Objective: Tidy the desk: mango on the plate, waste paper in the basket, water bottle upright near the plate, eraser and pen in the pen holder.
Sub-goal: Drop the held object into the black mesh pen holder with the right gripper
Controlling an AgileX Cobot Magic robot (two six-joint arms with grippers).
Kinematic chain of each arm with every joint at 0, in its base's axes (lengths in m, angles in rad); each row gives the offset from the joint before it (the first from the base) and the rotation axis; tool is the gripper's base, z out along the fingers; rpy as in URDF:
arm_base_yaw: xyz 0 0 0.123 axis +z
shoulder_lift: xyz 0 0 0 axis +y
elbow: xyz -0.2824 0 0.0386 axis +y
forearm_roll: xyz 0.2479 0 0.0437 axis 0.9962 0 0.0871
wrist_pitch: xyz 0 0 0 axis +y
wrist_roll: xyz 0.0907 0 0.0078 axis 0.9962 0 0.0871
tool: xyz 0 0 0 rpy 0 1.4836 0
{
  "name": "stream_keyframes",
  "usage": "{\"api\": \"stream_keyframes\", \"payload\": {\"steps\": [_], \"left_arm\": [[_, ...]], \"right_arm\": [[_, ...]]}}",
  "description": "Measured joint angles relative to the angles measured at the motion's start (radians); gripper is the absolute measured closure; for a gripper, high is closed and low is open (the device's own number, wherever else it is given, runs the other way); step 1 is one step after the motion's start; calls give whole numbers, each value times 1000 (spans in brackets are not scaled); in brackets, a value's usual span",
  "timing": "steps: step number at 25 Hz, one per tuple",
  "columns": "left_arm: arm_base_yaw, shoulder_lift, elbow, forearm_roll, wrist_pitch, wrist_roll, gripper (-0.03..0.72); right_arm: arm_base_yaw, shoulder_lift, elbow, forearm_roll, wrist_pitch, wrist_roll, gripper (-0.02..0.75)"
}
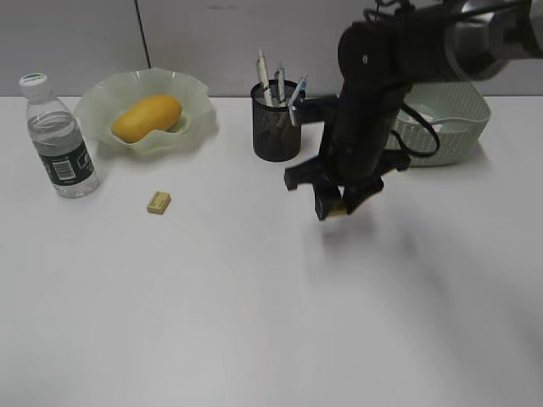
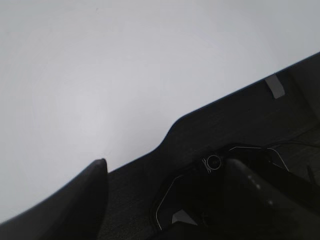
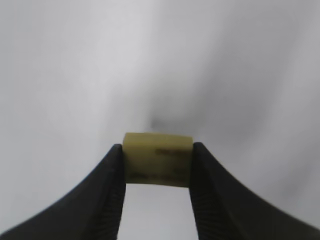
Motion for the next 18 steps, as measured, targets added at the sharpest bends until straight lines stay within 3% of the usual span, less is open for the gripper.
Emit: {"api": "stream_keyframes", "payload": {"steps": [10, 18], "left_arm": [[0, 0, 0, 10, 0, 0, 145], [0, 0, 0, 22, -1, 0, 145]], "right_arm": [[0, 36, -501, -26, 11, -9, 422], [-1, 162, -647, -42, -70, 7, 422]]}}
